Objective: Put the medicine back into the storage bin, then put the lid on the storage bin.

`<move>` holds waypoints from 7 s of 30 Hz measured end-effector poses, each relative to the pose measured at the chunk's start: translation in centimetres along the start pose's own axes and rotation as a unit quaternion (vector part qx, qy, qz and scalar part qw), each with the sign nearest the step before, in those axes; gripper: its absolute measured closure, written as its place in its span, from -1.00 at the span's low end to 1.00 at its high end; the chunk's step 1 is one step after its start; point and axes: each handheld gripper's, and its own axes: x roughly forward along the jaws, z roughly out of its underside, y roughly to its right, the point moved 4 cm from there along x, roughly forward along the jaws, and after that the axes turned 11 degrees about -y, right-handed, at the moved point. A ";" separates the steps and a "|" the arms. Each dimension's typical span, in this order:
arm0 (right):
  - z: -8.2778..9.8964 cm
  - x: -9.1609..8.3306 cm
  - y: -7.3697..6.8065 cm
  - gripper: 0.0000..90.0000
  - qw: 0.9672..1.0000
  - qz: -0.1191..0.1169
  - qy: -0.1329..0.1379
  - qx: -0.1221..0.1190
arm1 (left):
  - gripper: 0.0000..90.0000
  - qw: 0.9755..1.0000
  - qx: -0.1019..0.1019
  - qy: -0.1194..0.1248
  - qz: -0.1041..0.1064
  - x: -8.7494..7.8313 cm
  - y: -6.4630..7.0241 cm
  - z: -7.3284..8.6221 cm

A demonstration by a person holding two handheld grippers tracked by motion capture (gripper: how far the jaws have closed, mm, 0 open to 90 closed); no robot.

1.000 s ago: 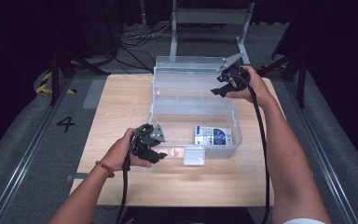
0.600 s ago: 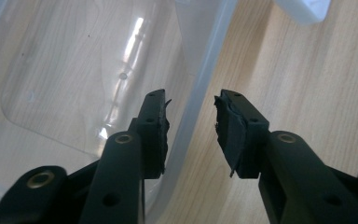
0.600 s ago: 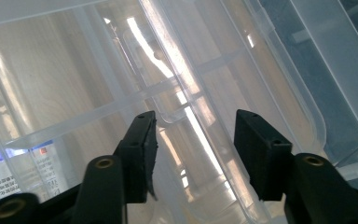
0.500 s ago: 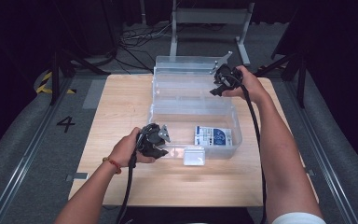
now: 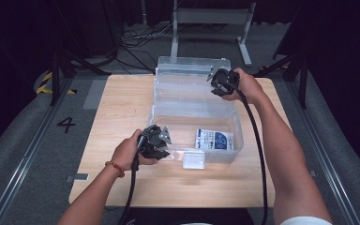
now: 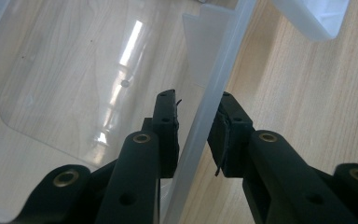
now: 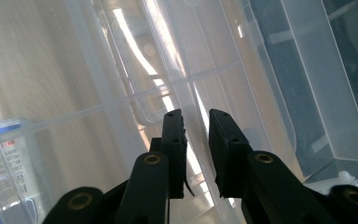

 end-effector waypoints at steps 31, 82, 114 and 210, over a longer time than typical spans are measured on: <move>0.4 -1.0 -0.3 0.95 0.997 -0.029 0.032 -0.063 | 0.54 0.998 -0.030 0.064 -0.007 0.2 1.1 -0.1; 1.6 -6.1 -3.6 0.99 0.991 -0.024 0.043 -0.122 | 0.40 0.995 -0.044 0.081 -0.030 0.5 1.8 -0.6; 2.8 -7.2 -5.3 0.97 0.989 -0.013 0.064 -0.131 | 0.37 0.991 -0.055 0.107 -0.050 0.8 2.8 -1.1; 8.3 -8.0 -11.6 0.76 0.982 0.023 0.161 -0.100 | -0.05 0.950 -0.118 0.274 -0.090 -9.6 1.0 4.3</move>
